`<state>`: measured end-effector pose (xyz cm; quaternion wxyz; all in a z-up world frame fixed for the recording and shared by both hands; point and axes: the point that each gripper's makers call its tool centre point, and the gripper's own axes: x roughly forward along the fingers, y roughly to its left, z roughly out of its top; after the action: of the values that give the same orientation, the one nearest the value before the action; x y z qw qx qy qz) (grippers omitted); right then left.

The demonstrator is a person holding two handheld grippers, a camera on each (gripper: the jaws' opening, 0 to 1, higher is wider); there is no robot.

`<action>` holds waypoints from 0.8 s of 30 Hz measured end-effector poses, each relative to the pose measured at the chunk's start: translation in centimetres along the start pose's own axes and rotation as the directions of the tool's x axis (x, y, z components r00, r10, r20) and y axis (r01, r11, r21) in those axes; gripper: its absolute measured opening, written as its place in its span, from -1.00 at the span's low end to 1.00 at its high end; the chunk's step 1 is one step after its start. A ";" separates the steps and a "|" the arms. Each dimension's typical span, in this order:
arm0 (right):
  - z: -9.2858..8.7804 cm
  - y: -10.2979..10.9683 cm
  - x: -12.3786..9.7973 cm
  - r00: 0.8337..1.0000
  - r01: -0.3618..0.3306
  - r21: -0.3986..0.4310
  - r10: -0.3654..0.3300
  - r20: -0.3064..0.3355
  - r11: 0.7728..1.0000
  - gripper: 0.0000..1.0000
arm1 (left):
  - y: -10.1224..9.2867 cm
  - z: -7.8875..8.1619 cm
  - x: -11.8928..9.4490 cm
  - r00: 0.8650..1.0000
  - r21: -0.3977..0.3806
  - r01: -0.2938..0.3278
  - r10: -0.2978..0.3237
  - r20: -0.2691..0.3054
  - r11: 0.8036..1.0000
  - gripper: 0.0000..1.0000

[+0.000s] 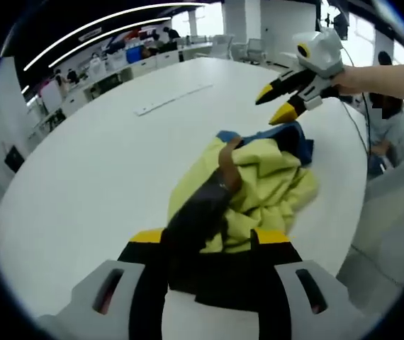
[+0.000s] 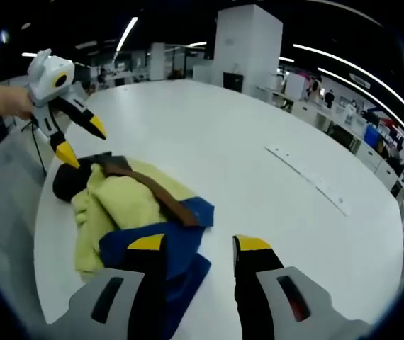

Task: Fold the garment on the visible template until the final outline fits inside the template.

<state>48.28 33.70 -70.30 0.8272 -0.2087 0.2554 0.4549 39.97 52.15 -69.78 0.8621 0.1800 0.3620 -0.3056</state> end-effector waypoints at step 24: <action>-1.1 0.3 3.2 0.996 -0.086 -0.193 0.080 -0.036 0.977 -0.46 | -1.2 1.6 2.4 1.000 0.161 0.004 -0.006 0.011 0.987 -0.50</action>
<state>49.23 35.23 -73.18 0.7795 -0.2840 0.2299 0.5088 41.29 49.42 -70.59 0.8460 0.2463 0.3315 -0.3372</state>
